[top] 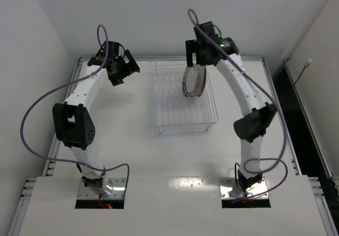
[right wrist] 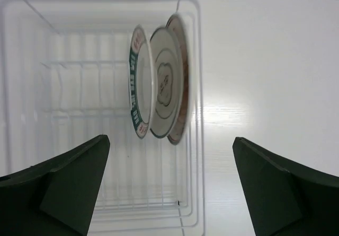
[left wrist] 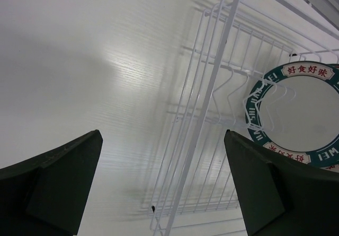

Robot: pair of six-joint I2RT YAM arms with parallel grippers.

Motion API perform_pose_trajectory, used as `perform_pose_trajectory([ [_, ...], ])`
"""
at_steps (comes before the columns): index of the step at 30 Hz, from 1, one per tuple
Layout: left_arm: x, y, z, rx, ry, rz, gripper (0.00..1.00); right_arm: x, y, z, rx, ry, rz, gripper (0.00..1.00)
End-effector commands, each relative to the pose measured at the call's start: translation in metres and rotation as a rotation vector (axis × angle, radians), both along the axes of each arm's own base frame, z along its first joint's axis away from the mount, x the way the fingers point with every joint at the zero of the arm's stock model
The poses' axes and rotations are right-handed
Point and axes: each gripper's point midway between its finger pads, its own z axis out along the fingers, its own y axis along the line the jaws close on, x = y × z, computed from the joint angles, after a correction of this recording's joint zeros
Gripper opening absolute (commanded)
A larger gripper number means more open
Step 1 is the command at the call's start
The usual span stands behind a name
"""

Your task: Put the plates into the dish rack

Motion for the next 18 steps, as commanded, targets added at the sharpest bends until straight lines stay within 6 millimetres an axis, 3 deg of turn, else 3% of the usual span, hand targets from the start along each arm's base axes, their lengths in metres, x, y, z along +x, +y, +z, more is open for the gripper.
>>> perform_pose_trajectory([
  [1,0.010,0.000,0.016,0.031,-0.059,-0.024,1.00,-0.031,-0.038,0.092,0.110,-0.165,-0.042,1.00],
  [2,0.010,0.002,0.016,0.038,-0.060,-0.017,1.00,-0.037,-0.043,0.090,0.119,-0.148,-0.040,1.00],
  [3,0.012,0.002,0.015,0.045,-0.061,-0.025,1.00,-0.039,-0.060,0.087,0.110,-0.133,-0.075,1.00],
  [7,0.015,0.001,0.021,0.051,-0.083,-0.046,1.00,-0.058,-0.096,0.030,0.088,0.063,-0.130,1.00],
  [10,0.016,-0.006,0.021,0.028,-0.092,-0.082,1.00,-0.074,-0.092,0.002,0.191,0.167,-0.076,1.00],
  [11,0.015,-0.010,0.021,0.013,-0.091,-0.097,1.00,-0.070,-0.087,0.002,0.215,0.142,-0.057,1.00],
  [14,0.015,-0.017,0.013,-0.015,-0.083,-0.126,1.00,-0.084,-0.086,-0.018,0.295,0.154,-0.065,1.00],
  [18,0.010,-0.022,-0.003,-0.035,-0.058,-0.147,1.00,-0.091,-0.097,-0.027,0.313,0.158,-0.131,1.00],
])
